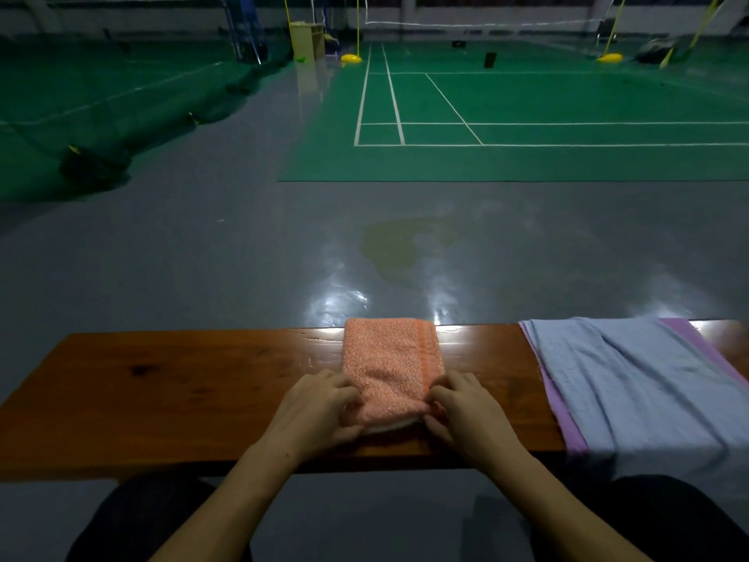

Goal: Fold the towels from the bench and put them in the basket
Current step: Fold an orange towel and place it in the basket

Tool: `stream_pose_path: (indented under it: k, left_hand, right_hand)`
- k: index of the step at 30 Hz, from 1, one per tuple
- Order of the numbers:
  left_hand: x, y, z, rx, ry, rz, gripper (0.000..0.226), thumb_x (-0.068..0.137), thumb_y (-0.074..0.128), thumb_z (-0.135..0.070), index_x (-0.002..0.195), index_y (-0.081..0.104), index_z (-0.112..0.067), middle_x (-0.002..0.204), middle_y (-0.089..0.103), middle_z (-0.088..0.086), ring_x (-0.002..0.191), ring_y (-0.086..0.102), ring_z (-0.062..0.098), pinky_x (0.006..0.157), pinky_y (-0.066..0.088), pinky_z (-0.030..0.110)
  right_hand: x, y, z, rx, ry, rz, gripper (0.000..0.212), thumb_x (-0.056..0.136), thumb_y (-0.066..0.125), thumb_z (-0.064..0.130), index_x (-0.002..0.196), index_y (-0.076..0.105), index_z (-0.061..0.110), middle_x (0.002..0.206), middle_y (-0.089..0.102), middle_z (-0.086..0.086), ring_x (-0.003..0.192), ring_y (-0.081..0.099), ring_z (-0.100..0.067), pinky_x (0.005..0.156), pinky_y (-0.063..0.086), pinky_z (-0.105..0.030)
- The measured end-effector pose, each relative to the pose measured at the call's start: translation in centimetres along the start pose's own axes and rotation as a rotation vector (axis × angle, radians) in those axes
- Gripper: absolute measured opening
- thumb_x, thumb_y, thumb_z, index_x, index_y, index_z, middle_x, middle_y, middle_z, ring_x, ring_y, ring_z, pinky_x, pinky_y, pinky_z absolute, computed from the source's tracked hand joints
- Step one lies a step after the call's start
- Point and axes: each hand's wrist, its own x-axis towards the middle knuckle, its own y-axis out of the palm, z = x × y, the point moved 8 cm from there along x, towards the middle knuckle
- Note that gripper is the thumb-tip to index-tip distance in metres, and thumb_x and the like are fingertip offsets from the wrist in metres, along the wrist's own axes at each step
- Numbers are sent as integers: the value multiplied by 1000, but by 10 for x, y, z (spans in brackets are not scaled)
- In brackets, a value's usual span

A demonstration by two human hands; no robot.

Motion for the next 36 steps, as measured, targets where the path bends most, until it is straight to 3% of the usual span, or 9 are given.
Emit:
stream_pose_path:
  k: [6, 13, 16, 19, 24, 27, 30, 33, 36]
  left_hand:
    - [3, -6, 5, -106, -31, -61, 14, 88, 69, -45, 95, 63, -36, 103, 52, -25, 94, 41, -1, 74, 31, 17]
    - [-4, -10, 12, -616, -112, 22, 11, 89, 74, -43, 90, 69, -33, 109, 72, -20, 106, 66, 0, 87, 58, 28]
    - [-9, -25, 2, -765, -112, 30, 10, 96, 74, -25, 90, 69, -31, 94, 73, -23, 92, 70, 1, 76, 51, 15]
    - [-13, -29, 1, -853, -142, 37, 10, 99, 73, -26, 92, 69, -20, 83, 72, -10, 71, 70, 9, 63, 52, 22]
    - [-17, -27, 2, -1009, -174, 106, 20, 98, 75, -31, 90, 70, -13, 75, 67, -4, 67, 64, 10, 61, 50, 28]
    - [-18, -21, 4, -1160, -236, 181, 22, 98, 74, -29, 88, 71, -9, 75, 67, 1, 69, 62, 17, 61, 50, 32]
    - [-20, -13, 3, -1282, -314, 252, 22, 98, 73, -31, 87, 73, -12, 79, 63, 8, 68, 56, 22, 60, 46, 32]
    - [-19, -7, 7, -1374, -420, 259, 50, 95, 70, -56, 102, 76, -7, 86, 65, 13, 71, 58, 27, 60, 47, 32]
    - [-15, -14, 7, -1300, -385, 223, 35, 96, 71, -49, 116, 79, -22, 105, 78, 9, 87, 73, 36, 74, 57, 39]
  right_hand:
    - [5, -4, 2, 40, 20, 16, 32, 95, 57, 53, 115, 64, 30, 132, 54, 6, 120, 44, -15, 97, 48, -30]
    - [1, -11, 3, 174, 33, 105, 33, 90, 54, 59, 98, 65, 28, 128, 48, 10, 122, 35, -11, 101, 45, -34]
    - [0, -20, 8, 319, 22, 119, 35, 89, 57, 55, 88, 68, 21, 109, 61, 6, 103, 50, -13, 88, 50, -37]
    - [-5, -31, 10, 491, 56, 136, 32, 91, 60, 48, 84, 68, 18, 84, 66, -2, 76, 59, -21, 74, 53, -48]
    - [-12, -39, 1, 627, 112, 166, 41, 88, 55, 58, 93, 72, 21, 89, 71, 3, 79, 65, -13, 73, 54, -38]
    - [-12, -39, 0, 756, 144, 221, 27, 95, 64, 41, 90, 76, 18, 85, 75, 5, 74, 68, -6, 66, 53, -26]
    - [-14, -33, -3, 904, 241, 265, 27, 100, 65, 33, 97, 78, 9, 95, 79, -6, 86, 76, -22, 77, 61, -42]
    - [-17, -27, -5, 1035, 366, 262, 37, 102, 61, 43, 103, 78, 9, 98, 79, -13, 92, 77, -32, 88, 61, -56]
    - [-15, -26, -5, 1212, 508, 238, 49, 102, 58, 54, 103, 80, 10, 98, 80, -13, 93, 78, -32, 94, 60, -58]
